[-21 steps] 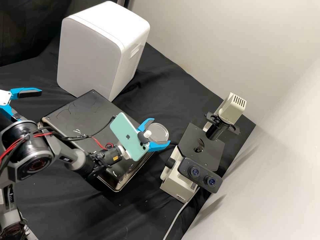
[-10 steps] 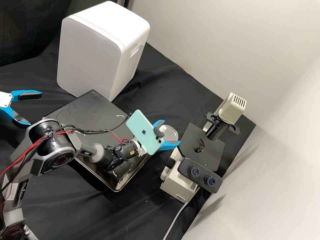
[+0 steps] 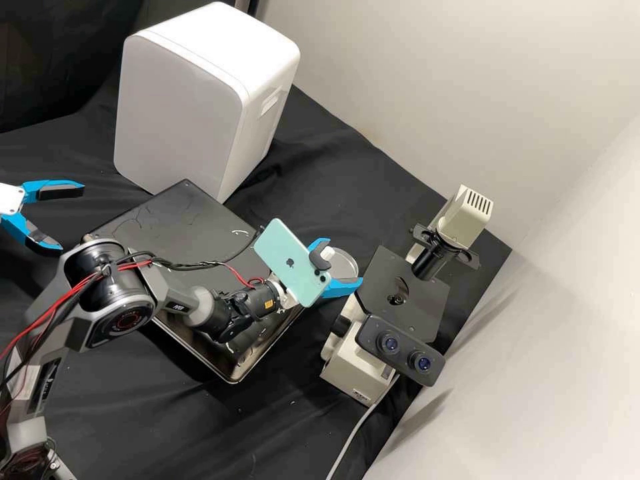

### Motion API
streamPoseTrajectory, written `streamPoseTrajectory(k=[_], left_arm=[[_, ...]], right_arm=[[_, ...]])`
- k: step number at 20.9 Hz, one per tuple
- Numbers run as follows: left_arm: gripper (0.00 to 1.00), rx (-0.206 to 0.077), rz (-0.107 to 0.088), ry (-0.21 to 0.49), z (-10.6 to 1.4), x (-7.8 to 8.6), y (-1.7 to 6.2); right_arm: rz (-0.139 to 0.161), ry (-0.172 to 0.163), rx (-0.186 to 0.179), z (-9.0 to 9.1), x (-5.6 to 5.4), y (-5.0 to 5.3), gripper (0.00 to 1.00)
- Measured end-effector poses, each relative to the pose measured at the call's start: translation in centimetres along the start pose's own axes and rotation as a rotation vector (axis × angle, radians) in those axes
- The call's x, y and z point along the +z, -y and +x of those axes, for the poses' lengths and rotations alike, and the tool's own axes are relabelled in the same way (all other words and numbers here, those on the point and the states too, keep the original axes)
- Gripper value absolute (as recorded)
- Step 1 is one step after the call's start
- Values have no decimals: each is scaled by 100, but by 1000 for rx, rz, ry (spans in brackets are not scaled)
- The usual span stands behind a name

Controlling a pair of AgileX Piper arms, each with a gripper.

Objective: Place the petri dish on the microscope

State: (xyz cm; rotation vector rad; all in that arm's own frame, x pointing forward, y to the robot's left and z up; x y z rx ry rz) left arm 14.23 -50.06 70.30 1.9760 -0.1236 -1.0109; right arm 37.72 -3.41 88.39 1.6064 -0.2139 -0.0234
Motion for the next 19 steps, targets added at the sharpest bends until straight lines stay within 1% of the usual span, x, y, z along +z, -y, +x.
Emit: streamPoseTrajectory(k=[5,7,8,11,12,17,19], left_arm=[[100,0,-1,-1,0,0,0],[100,0,6,0,1,2,0],[100,0,6,0,1,2,0],[100,0,6,0,1,2,0],[100,0,6,0,1,2,0],[100,0,6,0,1,2,0],[100,-2,6,0,2,1,4]], right_arm=[[1,1,-2,-9,-2,8,0],[13,4,5,-50,-31,1,0],[21,5,10,-79,-50,-5,0],[21,-20,21,-152,-155,-46,0],[21,-23,25,-173,-171,-64,0],[24,-38,38,-217,-227,-113,0],[23,-39,43,-218,-215,-130,0]])
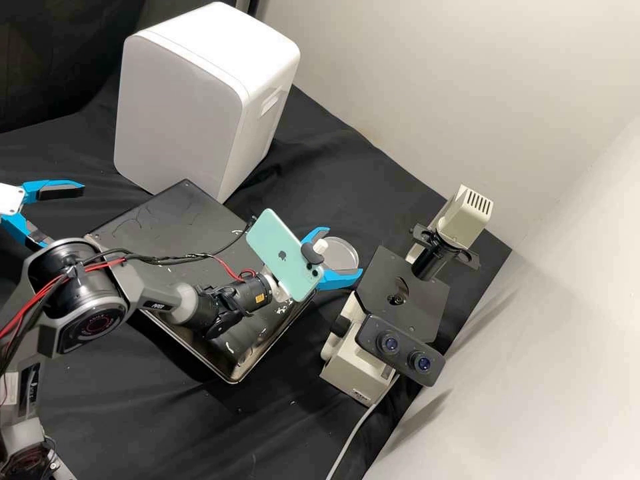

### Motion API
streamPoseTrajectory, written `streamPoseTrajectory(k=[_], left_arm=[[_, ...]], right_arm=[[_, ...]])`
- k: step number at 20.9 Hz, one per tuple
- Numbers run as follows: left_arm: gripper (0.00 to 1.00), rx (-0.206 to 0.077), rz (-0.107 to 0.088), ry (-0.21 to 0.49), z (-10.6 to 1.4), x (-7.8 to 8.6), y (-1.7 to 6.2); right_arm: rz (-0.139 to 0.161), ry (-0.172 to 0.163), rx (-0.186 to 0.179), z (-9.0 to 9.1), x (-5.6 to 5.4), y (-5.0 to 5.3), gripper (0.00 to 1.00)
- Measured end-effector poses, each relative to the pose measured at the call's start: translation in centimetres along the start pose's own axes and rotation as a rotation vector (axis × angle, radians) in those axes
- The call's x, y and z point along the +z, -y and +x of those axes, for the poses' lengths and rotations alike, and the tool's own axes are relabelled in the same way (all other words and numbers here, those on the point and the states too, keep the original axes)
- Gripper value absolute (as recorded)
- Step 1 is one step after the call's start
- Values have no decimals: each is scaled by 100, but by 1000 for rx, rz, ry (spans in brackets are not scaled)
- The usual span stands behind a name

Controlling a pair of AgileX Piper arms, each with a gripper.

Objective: Place the petri dish on the microscope

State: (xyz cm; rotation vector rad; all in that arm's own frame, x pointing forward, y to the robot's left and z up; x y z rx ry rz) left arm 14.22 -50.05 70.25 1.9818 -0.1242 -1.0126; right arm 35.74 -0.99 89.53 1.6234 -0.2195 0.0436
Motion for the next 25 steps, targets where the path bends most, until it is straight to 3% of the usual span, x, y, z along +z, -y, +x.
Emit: streamPoseTrajectory(k=[4,9,11,13,20,23,25], left_arm=[[100,-4,-3,-3,3,-3,8],[100,-11,-7,-6,11,0,23],[100,-12,9,-8,12,-1,26],[100,-10,12,-11,12,-4,24],[100,-10,11,-12,13,-1,25],[100,-10,17,-11,13,2,26],[100,-9,23,-10,19,6,24]], right_arm=[[-1,22,21,-3,80,-77,0],[0,73,35,10,267,-128,0],[1,89,40,24,331,-145,0],[7,101,47,64,380,-148,0],[-16,98,32,355,441,-39,0],[-28,105,5,481,450,40,0],[-34,107,10,550,461,55,0]])
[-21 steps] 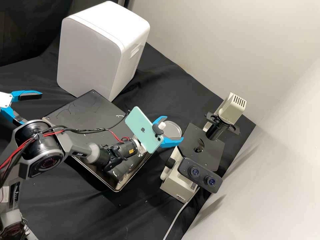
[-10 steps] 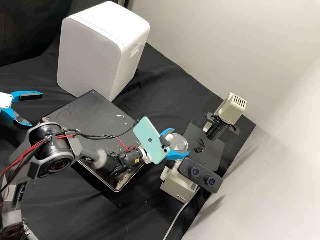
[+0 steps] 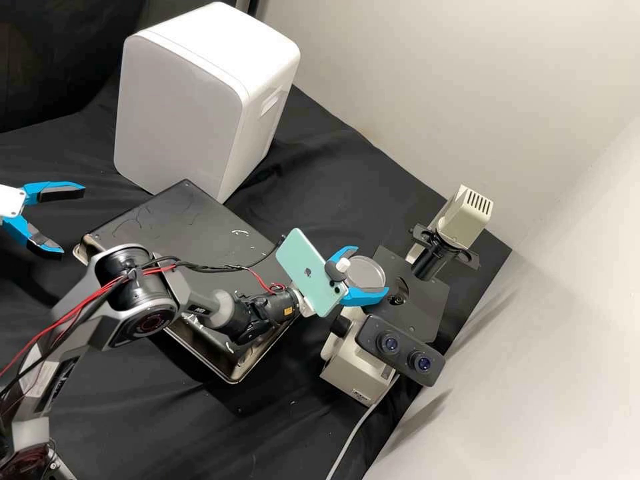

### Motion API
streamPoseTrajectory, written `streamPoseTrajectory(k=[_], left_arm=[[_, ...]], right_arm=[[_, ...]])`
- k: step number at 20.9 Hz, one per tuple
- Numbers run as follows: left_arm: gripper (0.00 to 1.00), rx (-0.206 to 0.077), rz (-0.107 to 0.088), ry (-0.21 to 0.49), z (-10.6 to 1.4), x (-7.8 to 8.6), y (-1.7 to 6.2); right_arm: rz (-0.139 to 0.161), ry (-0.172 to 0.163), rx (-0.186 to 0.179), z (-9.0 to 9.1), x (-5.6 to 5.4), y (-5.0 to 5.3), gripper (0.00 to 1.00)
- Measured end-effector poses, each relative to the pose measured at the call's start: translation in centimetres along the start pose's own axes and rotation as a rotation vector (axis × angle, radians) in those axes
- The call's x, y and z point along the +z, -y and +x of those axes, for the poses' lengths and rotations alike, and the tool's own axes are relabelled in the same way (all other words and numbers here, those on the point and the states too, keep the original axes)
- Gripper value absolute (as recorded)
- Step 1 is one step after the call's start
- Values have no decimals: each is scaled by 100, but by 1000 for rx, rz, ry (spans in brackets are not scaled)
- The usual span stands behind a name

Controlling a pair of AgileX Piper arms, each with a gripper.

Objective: Place the petri dish on the microscope

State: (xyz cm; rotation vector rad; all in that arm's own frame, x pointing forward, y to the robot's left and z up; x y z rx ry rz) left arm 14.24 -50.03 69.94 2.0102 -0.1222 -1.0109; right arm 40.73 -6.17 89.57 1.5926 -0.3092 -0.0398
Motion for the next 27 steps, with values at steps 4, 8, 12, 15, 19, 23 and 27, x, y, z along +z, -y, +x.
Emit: streamPoseTrajectory(k=[4,8,12,15,19,23,27], left_arm=[[100,-9,-2,-2,10,-6,17],[100,-13,-4,-8,17,-12,25],[100,-11,-9,-13,18,-9,25],[100,-11,-9,-13,18,-9,25],[100,-12,-9,-14,19,-9,27],[100,-18,-10,-15,22,-12,37],[100,-31,-13,-18,30,-19,61]], right_arm=[[-19,24,22,154,43,35,0],[-50,24,38,228,81,56,0],[-76,14,55,275,127,75,0],[-92,20,69,338,166,60,0],[-105,21,96,386,200,59,0],[-108,13,106,390,211,68,0],[-108,12,107,391,215,71,0]])
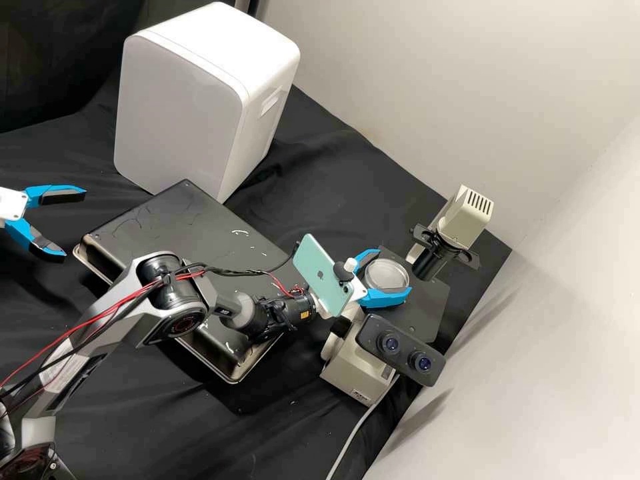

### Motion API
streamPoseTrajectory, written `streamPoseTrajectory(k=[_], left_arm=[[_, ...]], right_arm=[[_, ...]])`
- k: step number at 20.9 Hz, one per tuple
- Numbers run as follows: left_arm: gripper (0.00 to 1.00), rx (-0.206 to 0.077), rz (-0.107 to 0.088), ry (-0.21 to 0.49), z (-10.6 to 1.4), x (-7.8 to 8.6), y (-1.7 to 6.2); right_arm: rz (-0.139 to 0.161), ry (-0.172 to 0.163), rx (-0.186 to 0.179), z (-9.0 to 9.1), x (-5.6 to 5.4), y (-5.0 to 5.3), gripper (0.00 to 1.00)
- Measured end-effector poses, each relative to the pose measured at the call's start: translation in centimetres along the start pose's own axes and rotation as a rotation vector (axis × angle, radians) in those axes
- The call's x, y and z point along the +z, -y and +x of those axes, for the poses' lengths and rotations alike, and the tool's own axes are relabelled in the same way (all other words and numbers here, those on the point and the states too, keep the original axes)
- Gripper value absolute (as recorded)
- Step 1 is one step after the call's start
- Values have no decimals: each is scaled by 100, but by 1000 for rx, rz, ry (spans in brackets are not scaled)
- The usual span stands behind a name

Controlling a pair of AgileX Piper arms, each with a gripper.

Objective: Place the petri dish on the microscope

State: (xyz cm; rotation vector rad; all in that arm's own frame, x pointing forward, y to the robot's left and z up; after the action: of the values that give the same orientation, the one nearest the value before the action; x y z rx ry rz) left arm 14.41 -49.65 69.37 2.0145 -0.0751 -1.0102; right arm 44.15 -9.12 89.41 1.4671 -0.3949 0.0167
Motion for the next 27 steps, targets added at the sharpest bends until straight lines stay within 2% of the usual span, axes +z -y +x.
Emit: streamPoseTrajectory(k=[4,5,7,9,16,24,27], left_arm=[[100,-1,0,0,13,-2,-1],[100,1,0,0,16,-2,-4],[100,5,1,1,24,-2,-12],[100,5,1,1,24,-2,-12],[100,-6,-1,-1,31,-8,8],[100,-6,-1,-1,31,-8,8],[100,-6,-1,-1,31,-8,8]], right_arm=[[-7,0,0,0,0,0,0],[-8,0,0,0,0,0,100],[-14,2,-2,1,8,9,100],[-37,3,-4,2,14,16,100],[-36,4,-3,2,15,16,100],[-36,8,-9,-9,10,10,100],[-21,15,-14,-21,14,-3,100]])
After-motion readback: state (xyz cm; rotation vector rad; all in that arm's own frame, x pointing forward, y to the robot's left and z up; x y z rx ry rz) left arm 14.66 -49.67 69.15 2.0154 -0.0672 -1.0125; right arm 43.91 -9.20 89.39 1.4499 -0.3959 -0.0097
